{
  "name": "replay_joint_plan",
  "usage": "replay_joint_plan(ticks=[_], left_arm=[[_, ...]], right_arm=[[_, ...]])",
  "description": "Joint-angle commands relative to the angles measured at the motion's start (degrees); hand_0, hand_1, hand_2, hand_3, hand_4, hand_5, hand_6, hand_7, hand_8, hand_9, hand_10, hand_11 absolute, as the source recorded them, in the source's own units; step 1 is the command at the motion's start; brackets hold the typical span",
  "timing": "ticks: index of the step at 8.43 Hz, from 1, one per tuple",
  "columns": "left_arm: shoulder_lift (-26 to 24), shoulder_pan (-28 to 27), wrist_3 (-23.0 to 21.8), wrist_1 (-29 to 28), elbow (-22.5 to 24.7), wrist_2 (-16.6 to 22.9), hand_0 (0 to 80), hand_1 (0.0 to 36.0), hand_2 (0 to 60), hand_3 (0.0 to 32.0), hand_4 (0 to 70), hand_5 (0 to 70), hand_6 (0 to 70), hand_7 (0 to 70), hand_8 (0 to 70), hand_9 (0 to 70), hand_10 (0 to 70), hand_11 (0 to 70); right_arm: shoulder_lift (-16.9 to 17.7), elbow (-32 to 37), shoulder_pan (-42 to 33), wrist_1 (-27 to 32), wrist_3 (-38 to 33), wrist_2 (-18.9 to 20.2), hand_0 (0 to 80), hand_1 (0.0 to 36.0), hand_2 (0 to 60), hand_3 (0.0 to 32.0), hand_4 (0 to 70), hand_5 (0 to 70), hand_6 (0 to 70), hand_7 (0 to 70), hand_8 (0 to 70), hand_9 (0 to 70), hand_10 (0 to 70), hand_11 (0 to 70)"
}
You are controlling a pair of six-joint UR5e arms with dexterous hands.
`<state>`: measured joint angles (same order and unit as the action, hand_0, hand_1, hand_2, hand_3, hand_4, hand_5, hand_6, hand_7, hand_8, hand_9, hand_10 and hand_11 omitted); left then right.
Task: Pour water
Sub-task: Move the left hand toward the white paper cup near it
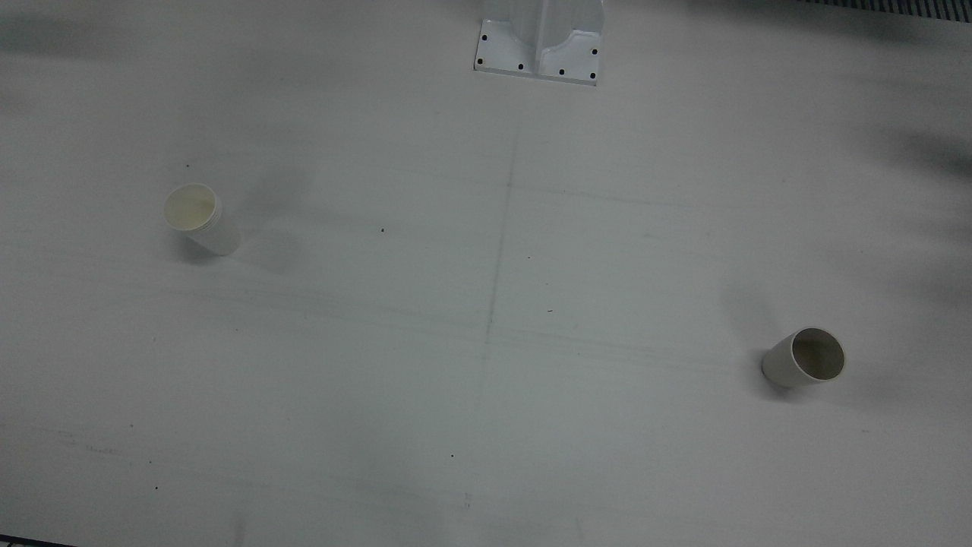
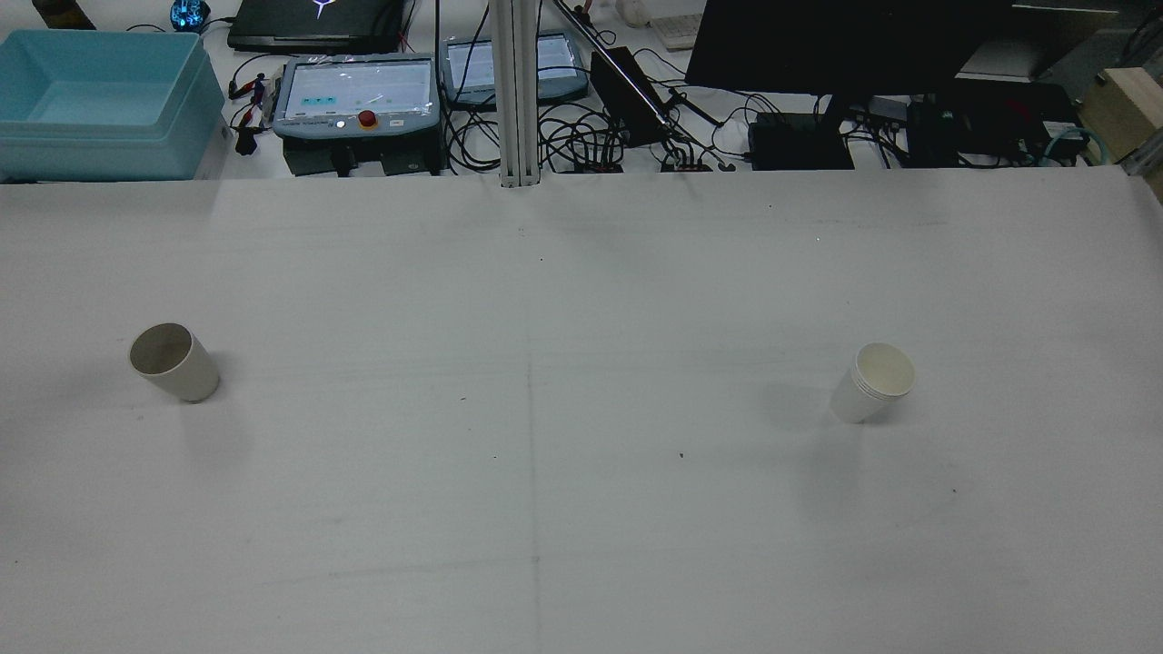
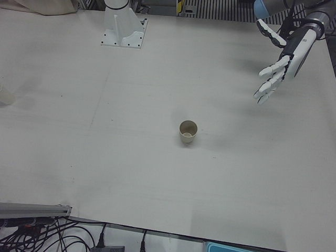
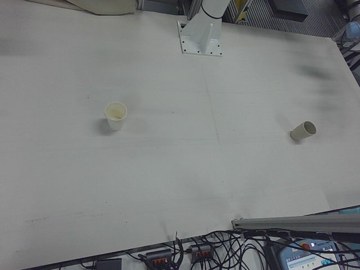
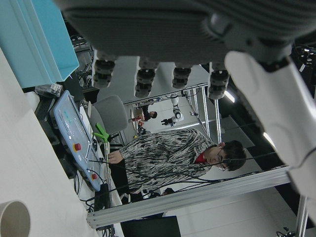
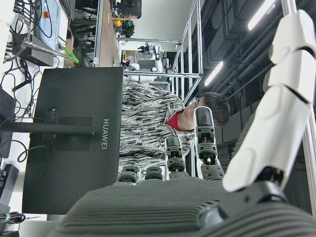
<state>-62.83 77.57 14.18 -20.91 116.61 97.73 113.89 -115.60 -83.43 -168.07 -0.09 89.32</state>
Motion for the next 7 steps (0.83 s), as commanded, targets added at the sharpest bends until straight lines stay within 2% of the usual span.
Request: replay_joint_plan(ticks=[1, 2, 3, 4, 5, 6, 7], left_arm=[[0.0, -1.0, 13.2, -3.1, -0.4, -0.5, 49.0, 1.4, 0.0, 11.6, 16.5, 8.6, 5.8, 8.5, 10.8, 10.2, 3.9, 6.4], [-0.1, -2.8, 15.9, -7.3, -4.9, -4.5, 50.5, 4.7, 0.0, 10.2, 16.7, 8.4, 4.9, 5.8, 8.7, 8.7, 1.7, 3.7], [-0.4, -11.6, 16.6, -9.6, -7.1, -14.5, 50.5, 4.9, 0.0, 8.4, 17.3, 8.0, 5.1, 5.0, 9.0, 9.5, 1.9, 3.9], [-4.8, -24.7, 17.2, -16.1, -16.2, -25.0, 50.7, 4.9, 0.0, 2.0, 20.2, 7.5, 6.1, 5.4, 9.8, 11.3, 4.2, 7.3], [-5.6, -26.7, 15.9, -14.7, -17.3, -27.2, 49.6, 3.7, 0.0, 0.0, 22.1, 6.9, 6.3, 4.8, 9.0, 10.6, 4.1, 7.0], [-8.1, -27.2, 17.1, -12.1, -18.3, -26.9, 50.3, 4.4, 0.0, 0.0, 24.2, 7.9, 7.4, 5.8, 8.4, 9.5, 2.5, 4.7], [-10.8, -27.7, 17.5, -12.1, -20.6, -27.0, 49.8, 3.7, 0.0, 0.0, 24.6, 8.3, 8.8, 7.2, 8.9, 10.1, 2.1, 4.0]], right_arm=[[-0.4, -0.6, 1.7, -1.6, 4.6, -0.2, 47.1, 12.4, 8.6, 0.0, 12.9, 20.2, 8.3, 12.5, 0.6, 1.2, 1.4, 3.3], [-0.3, -0.7, 4.6, -2.2, 5.6, -0.3, 47.4, 12.7, 8.8, 0.0, 12.9, 19.9, 8.2, 12.0, 0.6, 1.0, 0.9, 2.6], [-0.5, -0.7, 5.5, -3.1, 7.3, -0.2, 47.7, 13.4, 9.1, 0.0, 12.8, 20.1, 8.3, 12.1, 0.6, 1.0, 0.4, 2.0], [-3.0, -0.8, 6.2, -6.8, 8.7, -0.2, 47.3, 13.0, 9.1, 0.0, 12.0, 19.5, 7.7, 11.1, 0.5, 0.8, 0.4, 2.0], [-3.6, -1.1, 6.3, -8.7, 8.9, -0.2, 47.4, 13.0, 9.4, 0.0, 13.1, 21.3, 8.9, 13.9, 0.7, 1.3, 0.8, 2.5], [-3.8, -0.4, 6.3, -8.9, 9.7, 0.1, 47.4, 12.8, 8.9, 0.0, 12.1, 20.2, 7.7, 11.8, 0.5, 0.9, 0.4, 2.0], [-3.8, -0.4, 6.3, -8.8, 10.6, 0.1, 47.0, 12.3, 8.5, 0.0, 11.9, 20.2, 7.8, 11.6, 0.5, 0.9, 0.6, 2.2]])
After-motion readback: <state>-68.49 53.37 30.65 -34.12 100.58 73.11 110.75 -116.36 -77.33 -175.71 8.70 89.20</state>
